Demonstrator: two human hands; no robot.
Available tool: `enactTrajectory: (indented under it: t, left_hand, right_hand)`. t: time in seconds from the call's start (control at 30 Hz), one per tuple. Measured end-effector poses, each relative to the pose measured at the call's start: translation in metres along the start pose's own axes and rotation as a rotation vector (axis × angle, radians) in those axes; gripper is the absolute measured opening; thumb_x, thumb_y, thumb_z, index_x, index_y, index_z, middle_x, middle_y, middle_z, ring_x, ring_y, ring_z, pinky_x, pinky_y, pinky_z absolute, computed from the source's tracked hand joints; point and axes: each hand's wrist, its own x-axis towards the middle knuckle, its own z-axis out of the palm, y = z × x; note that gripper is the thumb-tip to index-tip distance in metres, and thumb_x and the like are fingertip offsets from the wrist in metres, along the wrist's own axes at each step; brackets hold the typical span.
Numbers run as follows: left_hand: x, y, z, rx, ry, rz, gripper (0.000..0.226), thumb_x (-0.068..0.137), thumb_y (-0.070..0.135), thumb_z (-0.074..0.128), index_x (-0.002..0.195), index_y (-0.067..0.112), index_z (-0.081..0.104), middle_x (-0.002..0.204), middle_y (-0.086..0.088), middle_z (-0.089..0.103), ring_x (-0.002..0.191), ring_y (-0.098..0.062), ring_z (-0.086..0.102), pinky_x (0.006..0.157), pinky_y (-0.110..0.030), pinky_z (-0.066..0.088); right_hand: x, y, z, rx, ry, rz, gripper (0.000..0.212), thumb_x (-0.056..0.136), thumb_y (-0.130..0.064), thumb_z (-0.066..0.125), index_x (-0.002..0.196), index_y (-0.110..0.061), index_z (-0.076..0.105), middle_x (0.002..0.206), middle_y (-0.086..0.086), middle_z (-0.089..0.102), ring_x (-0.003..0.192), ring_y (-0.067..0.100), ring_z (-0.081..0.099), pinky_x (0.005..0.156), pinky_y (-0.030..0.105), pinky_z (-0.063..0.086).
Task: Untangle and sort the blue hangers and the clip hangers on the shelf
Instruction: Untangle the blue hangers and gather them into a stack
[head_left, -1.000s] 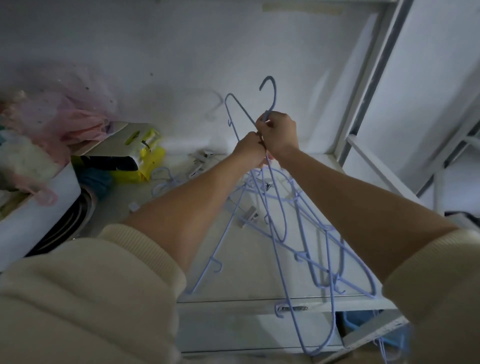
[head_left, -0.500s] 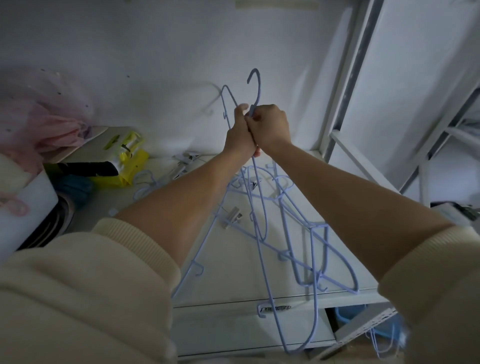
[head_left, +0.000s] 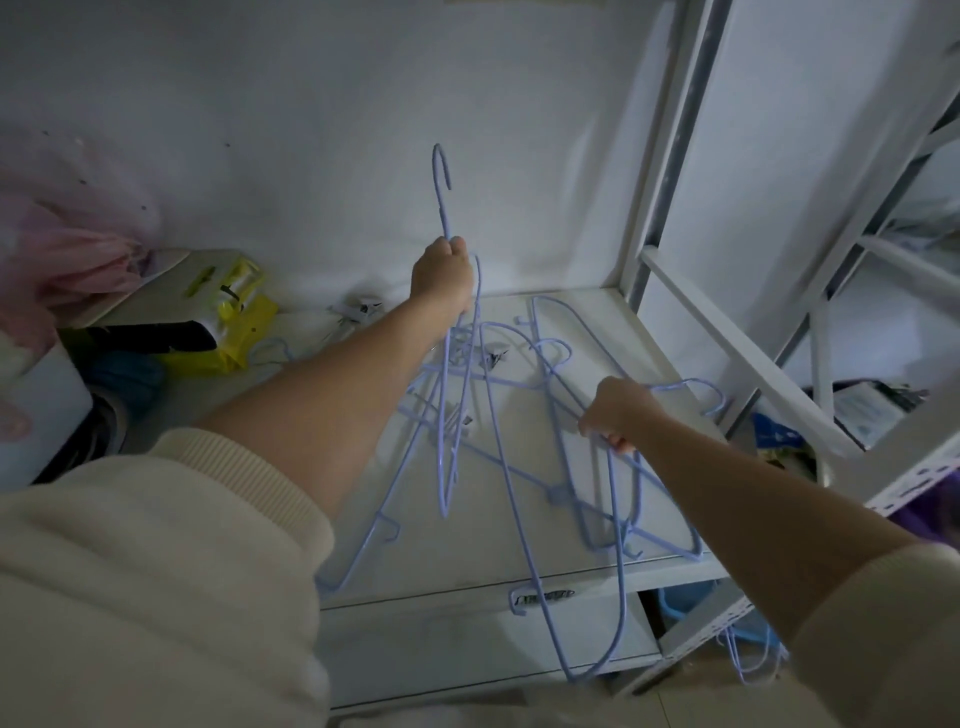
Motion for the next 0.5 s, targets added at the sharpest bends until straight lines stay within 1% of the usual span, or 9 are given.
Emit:
enactTrajectory:
  t: [0.03,0.1,0.17,0.23,0.3,0.37,0.4,0.47,0.5]
  left_hand:
    - [0.000,-0.001,0.000,0.018,-0.004,0.008,0.041,0.099,0.021,0.025,0.118,-0.004,0.052,0.117,-0.024,0.057,0.071,-0.034,0.056,0.052,-0.028,0.045]
    - [-0.002,-0.002,-0.001,0.054,-0.011,0.017,0.041,0.100,0.020,0.025,0.118,-0.004,0.052,0.112,-0.023,0.056,0.075,-0.031,0.052,0.047,-0.022,0.041]
    - [-0.004,-0.005,-0.002,0.057,-0.011,0.039,0.042,0.099,0.020,0.024,0.117,-0.004,0.053,0.117,-0.024,0.058,0.080,-0.034,0.056,0.053,-0.026,0.040]
    - [-0.006,-0.007,-0.004,0.072,-0.007,0.051,0.042,0.099,0.020,0.024,0.117,-0.004,0.053,0.119,-0.024,0.058,0.082,-0.034,0.056,0.051,-0.028,0.037]
    - [-0.008,-0.009,-0.008,0.084,-0.009,0.055,0.042,0.100,0.021,0.024,0.117,-0.004,0.052,0.119,-0.023,0.058,0.078,-0.031,0.051,0.049,-0.029,0.037]
    - [-0.009,-0.011,-0.012,0.082,-0.007,0.052,0.042,0.100,0.023,0.023,0.117,-0.003,0.052,0.119,-0.021,0.058,0.080,-0.033,0.055,0.058,-0.034,0.043]
    - [-0.009,-0.012,-0.015,0.079,0.001,0.047,0.042,0.100,0.023,0.023,0.116,-0.003,0.052,0.120,-0.021,0.058,0.085,-0.037,0.059,0.065,-0.038,0.048]
    - [-0.010,-0.014,-0.022,0.079,0.021,0.037,0.043,0.099,0.023,0.023,0.117,-0.004,0.052,0.123,-0.024,0.058,0.099,-0.042,0.062,0.081,-0.044,0.052]
    - [-0.012,-0.013,-0.025,0.077,0.031,0.034,0.044,0.099,0.023,0.023,0.118,-0.004,0.052,0.123,-0.025,0.057,0.100,-0.041,0.062,0.085,-0.045,0.052]
  right_hand:
    - [0.000,0.000,0.001,-0.002,0.022,-0.019,0.019,0.072,-0.014,0.071,0.069,-0.011,0.052,0.083,0.013,0.067,0.084,0.032,0.071,0.074,0.034,0.059]
    - [-0.001,-0.001,0.003,-0.054,0.063,-0.053,0.020,0.076,-0.013,0.065,0.069,-0.012,0.046,0.086,0.013,0.062,0.094,0.032,0.069,0.069,0.027,0.052]
    - [-0.003,0.000,0.008,-0.104,0.090,-0.076,0.017,0.081,-0.008,0.056,0.069,-0.011,0.044,0.082,0.011,0.055,0.095,0.032,0.067,0.064,0.027,0.047]
    - [-0.005,0.001,0.011,-0.150,0.097,-0.088,0.024,0.084,-0.005,0.049,0.063,-0.011,0.039,0.083,0.011,0.054,0.090,0.032,0.065,0.071,0.031,0.051]
    - [-0.008,0.000,0.008,-0.187,0.097,-0.104,0.026,0.085,-0.003,0.046,0.062,-0.012,0.038,0.085,0.013,0.058,0.092,0.033,0.067,0.076,0.034,0.053]
    - [-0.010,-0.003,0.003,-0.216,0.105,-0.113,0.026,0.085,0.000,0.046,0.062,-0.008,0.040,0.093,0.018,0.065,0.094,0.034,0.068,0.073,0.032,0.052]
    - [-0.012,-0.005,-0.001,-0.233,0.120,-0.118,0.022,0.086,0.001,0.046,0.064,-0.005,0.044,0.097,0.019,0.067,0.094,0.034,0.068,0.072,0.032,0.051]
    - [-0.014,-0.009,-0.008,-0.268,0.161,-0.131,0.013,0.087,0.001,0.046,0.079,-0.003,0.055,0.103,0.018,0.068,0.096,0.034,0.068,0.073,0.032,0.051]
    - [-0.015,-0.011,-0.011,-0.273,0.186,-0.140,0.014,0.088,0.000,0.046,0.088,-0.003,0.060,0.105,0.018,0.068,0.098,0.034,0.067,0.075,0.032,0.051]
